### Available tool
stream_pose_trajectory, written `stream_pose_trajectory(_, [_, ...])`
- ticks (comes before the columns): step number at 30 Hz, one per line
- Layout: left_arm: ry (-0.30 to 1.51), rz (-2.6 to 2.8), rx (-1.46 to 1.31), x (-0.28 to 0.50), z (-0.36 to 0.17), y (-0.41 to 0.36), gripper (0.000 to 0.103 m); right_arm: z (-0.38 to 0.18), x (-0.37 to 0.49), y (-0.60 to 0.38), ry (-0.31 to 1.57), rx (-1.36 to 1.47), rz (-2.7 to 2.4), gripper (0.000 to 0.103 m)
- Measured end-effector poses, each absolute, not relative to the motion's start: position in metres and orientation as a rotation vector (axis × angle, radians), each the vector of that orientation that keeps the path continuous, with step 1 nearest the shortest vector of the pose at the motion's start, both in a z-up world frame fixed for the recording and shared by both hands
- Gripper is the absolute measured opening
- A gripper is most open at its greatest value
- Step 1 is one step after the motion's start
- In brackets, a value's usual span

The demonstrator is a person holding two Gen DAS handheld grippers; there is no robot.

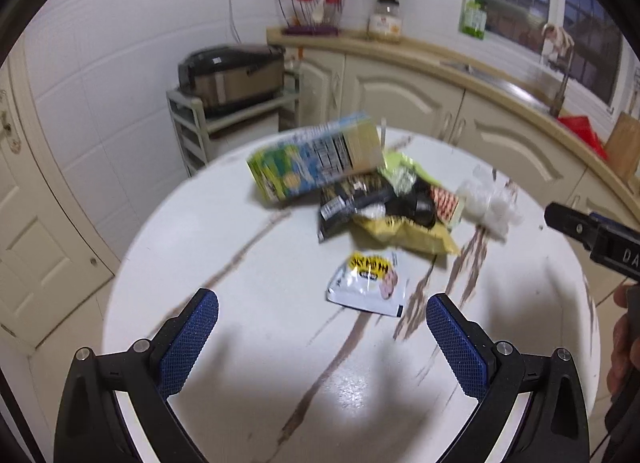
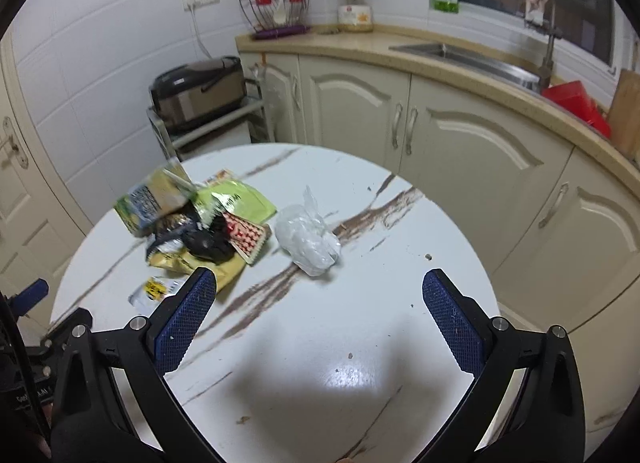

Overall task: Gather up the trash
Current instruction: 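Grasp the clear plastic bag with the right tool while the left tool grasps the yellow-labelled snack packet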

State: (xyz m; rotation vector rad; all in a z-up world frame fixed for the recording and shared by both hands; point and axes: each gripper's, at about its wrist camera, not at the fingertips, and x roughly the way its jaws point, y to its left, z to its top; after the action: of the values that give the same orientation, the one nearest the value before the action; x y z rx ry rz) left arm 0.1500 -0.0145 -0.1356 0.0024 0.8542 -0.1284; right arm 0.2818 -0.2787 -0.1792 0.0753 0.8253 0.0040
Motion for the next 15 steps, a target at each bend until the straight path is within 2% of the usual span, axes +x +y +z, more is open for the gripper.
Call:
stream_pose_trajectory(8, [0.979,-0.132,0.031,0.22,-0.17,-0.029,0.102,-0.212,0.324,-0.284,0.903,0.045,0.034,0.103])
stream_pose_trajectory(15, [1.004,-0.126,0.063,0.267,-0.185,-0.042,0.102,-0.237,0.355,-0.288,0.959,0.022,0.047,0.1])
